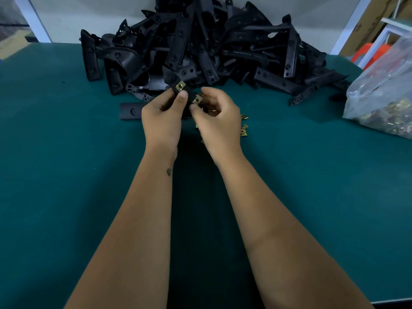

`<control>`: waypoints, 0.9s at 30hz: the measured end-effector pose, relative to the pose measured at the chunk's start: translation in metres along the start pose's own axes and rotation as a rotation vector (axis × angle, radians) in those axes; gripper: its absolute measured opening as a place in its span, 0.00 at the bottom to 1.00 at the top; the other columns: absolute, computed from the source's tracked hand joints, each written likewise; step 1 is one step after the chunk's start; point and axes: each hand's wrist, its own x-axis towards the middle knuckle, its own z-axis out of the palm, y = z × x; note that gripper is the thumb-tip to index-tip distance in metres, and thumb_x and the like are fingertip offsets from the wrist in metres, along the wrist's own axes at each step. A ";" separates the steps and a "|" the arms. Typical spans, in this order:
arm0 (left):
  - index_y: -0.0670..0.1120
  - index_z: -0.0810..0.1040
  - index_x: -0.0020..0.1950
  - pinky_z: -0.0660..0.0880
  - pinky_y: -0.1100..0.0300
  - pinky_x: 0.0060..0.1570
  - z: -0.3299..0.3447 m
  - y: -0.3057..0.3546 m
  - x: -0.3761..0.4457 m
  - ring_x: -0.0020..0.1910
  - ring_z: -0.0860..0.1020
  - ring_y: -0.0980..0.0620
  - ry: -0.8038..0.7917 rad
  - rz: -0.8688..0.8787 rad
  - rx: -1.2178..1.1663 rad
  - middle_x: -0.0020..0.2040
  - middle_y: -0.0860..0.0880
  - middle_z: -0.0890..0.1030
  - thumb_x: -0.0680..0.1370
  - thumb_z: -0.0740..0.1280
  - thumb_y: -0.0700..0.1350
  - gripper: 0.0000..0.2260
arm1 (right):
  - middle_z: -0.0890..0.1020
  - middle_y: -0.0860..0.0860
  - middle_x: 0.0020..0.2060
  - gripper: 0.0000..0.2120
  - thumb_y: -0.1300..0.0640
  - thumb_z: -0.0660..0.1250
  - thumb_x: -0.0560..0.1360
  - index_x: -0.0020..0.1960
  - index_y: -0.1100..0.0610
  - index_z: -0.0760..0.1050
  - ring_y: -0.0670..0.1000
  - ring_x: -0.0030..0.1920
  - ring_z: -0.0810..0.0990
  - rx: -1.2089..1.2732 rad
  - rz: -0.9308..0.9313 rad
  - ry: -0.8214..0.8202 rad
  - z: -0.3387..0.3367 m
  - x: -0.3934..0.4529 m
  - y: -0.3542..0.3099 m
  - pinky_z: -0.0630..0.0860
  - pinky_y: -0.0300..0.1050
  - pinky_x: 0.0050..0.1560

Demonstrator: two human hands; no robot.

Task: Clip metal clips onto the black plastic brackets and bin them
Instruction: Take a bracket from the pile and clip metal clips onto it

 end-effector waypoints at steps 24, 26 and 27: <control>0.46 0.81 0.41 0.77 0.65 0.41 0.004 0.004 -0.004 0.35 0.79 0.61 -0.089 0.006 -0.108 0.32 0.57 0.81 0.80 0.67 0.39 0.09 | 0.80 0.52 0.43 0.11 0.52 0.74 0.72 0.47 0.59 0.78 0.55 0.45 0.76 -0.543 -0.406 0.193 -0.001 -0.003 0.003 0.73 0.53 0.44; 0.47 0.81 0.39 0.77 0.65 0.41 0.004 0.004 -0.004 0.34 0.78 0.61 -0.091 0.007 -0.105 0.31 0.57 0.81 0.80 0.67 0.39 0.11 | 0.80 0.53 0.42 0.11 0.53 0.75 0.71 0.47 0.59 0.78 0.56 0.45 0.77 -0.542 -0.410 0.206 -0.001 -0.004 0.003 0.73 0.53 0.44; 0.47 0.81 0.39 0.77 0.64 0.41 0.004 0.003 -0.004 0.34 0.78 0.61 -0.092 0.007 -0.105 0.31 0.57 0.80 0.80 0.67 0.39 0.11 | 0.80 0.53 0.42 0.11 0.53 0.75 0.71 0.46 0.59 0.78 0.56 0.44 0.77 -0.544 -0.412 0.209 -0.001 -0.004 0.003 0.73 0.53 0.44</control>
